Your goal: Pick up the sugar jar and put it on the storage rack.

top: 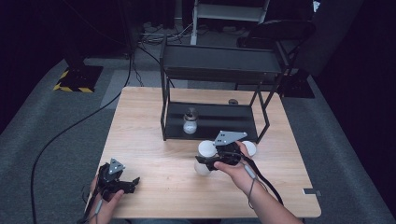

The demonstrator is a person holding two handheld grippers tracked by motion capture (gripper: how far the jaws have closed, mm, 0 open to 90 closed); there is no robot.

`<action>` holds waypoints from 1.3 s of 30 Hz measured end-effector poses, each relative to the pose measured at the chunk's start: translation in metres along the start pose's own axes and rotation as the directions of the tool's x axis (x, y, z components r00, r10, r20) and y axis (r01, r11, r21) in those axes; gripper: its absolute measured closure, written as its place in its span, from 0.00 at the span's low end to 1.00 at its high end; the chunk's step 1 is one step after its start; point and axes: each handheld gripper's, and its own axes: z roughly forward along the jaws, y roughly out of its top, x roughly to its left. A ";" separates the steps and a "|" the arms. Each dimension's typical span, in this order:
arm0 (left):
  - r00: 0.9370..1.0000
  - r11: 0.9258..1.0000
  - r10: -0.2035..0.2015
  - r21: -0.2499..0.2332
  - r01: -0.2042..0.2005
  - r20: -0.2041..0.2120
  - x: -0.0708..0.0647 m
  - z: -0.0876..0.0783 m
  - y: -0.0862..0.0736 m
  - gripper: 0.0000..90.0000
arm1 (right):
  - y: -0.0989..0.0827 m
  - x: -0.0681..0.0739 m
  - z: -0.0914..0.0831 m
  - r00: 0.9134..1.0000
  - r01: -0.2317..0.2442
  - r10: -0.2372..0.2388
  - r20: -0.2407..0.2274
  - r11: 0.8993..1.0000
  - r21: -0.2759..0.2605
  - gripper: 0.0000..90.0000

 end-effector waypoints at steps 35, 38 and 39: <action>1.000 1.000 0.000 0.000 0.000 0.000 0.000 0.000 0.000 0.01 | 0.030 -0.020 -0.020 0.999 -0.013 0.014 0.035 1.000 -0.028 0.38; 1.000 1.000 -0.001 0.001 0.001 0.000 0.000 0.000 0.000 0.01 | 0.032 -0.021 -0.021 0.999 -0.012 0.013 0.041 0.999 -0.030 0.38; 1.000 1.000 -0.001 0.001 0.001 0.000 0.000 0.000 0.000 0.01 | 0.033 -0.022 -0.020 0.999 -0.011 0.012 0.041 1.000 -0.029 0.38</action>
